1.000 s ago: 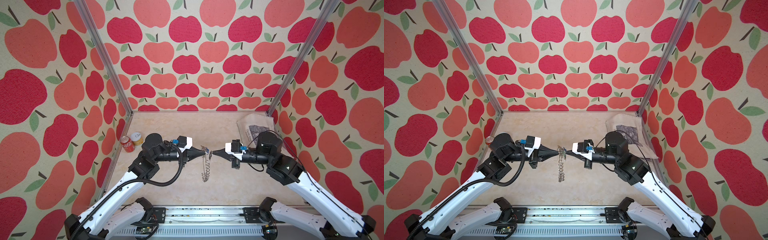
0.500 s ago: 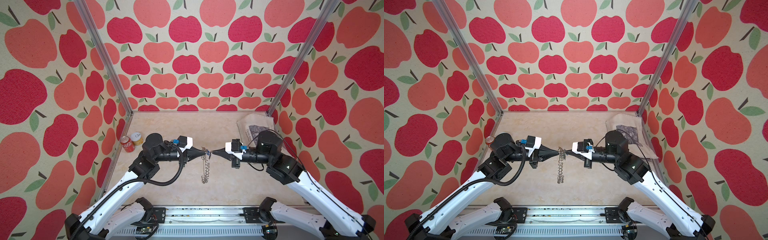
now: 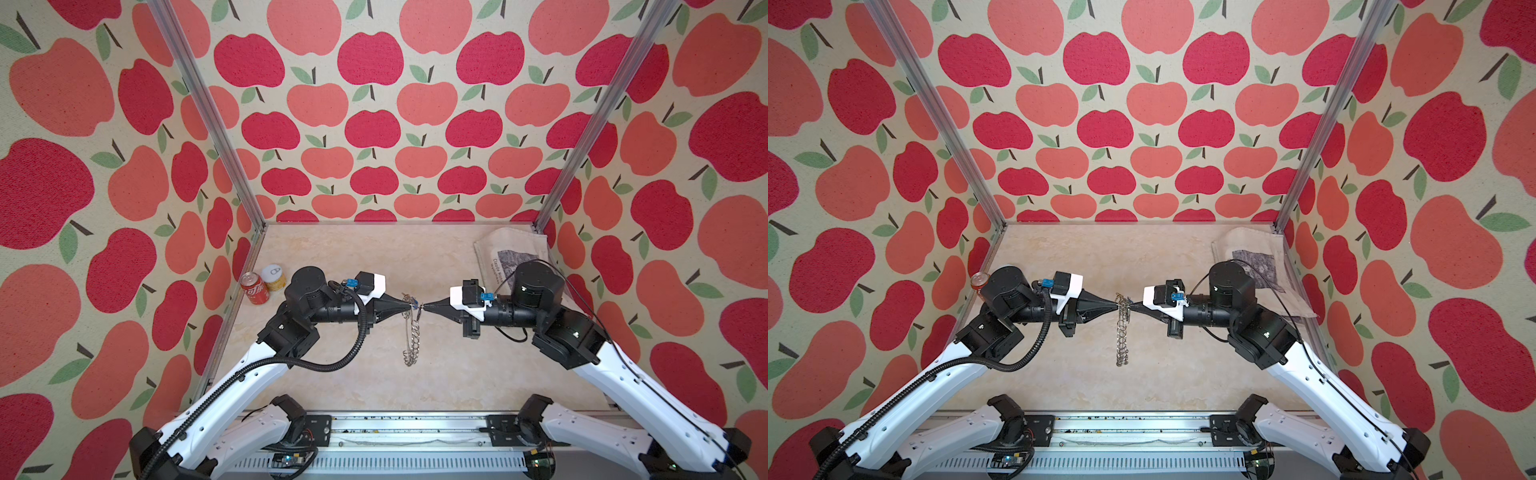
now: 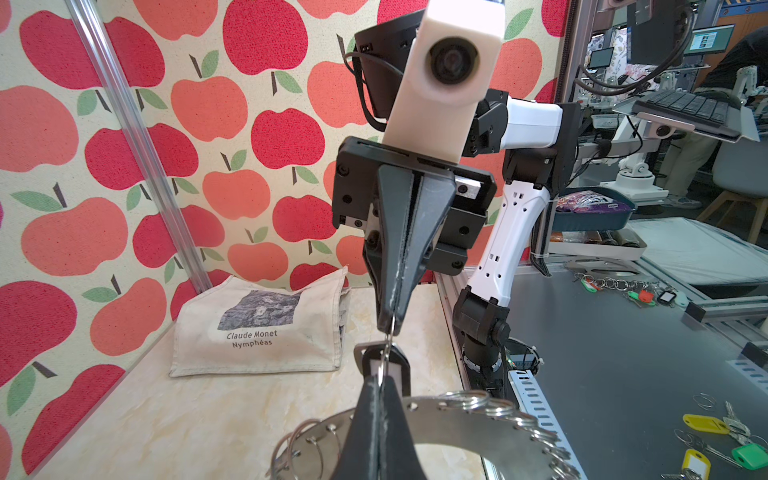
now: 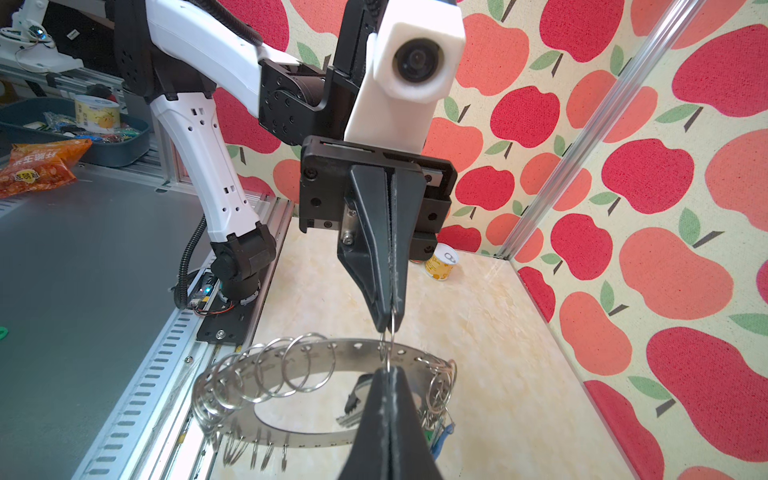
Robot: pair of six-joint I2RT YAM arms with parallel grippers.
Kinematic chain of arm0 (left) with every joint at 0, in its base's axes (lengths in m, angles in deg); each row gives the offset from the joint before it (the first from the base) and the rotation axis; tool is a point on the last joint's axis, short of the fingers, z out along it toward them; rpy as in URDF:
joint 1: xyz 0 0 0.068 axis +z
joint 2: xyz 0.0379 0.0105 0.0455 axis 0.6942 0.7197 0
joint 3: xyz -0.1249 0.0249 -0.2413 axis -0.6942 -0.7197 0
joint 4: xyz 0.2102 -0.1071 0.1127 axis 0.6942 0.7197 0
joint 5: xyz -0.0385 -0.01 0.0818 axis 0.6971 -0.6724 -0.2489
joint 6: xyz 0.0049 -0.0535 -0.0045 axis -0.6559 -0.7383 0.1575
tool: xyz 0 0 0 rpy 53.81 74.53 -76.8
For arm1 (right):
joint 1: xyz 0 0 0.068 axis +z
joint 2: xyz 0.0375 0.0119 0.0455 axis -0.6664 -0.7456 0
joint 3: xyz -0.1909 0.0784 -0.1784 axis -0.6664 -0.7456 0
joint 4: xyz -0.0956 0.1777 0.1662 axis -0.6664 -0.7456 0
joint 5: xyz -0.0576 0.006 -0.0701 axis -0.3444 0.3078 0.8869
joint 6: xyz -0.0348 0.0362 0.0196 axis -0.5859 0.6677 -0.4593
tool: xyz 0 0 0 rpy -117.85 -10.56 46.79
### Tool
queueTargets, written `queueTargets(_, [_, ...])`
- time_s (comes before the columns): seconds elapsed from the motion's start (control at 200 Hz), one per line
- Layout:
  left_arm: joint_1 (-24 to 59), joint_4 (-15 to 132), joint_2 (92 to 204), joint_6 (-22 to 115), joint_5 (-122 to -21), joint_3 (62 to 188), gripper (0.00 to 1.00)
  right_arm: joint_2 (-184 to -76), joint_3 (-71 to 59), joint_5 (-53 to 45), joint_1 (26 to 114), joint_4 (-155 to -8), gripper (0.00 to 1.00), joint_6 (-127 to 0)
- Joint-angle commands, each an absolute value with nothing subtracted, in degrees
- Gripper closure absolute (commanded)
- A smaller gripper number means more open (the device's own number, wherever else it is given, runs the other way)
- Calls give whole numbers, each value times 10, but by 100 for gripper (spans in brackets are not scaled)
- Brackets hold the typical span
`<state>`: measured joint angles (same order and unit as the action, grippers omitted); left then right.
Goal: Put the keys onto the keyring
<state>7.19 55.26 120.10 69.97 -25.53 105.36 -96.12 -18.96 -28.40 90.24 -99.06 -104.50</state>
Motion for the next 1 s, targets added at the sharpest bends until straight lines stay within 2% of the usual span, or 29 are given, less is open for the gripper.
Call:
queueTargets(0.0, [69, 536, 1195, 703, -243, 1059, 100, -966, -170, -288, 909, -1008, 100, -1058])
queueTargets(0.995, [66, 538, 1192, 703, -241, 1063, 100, -967, -170, -277, 917, -1008, 100, -1066])
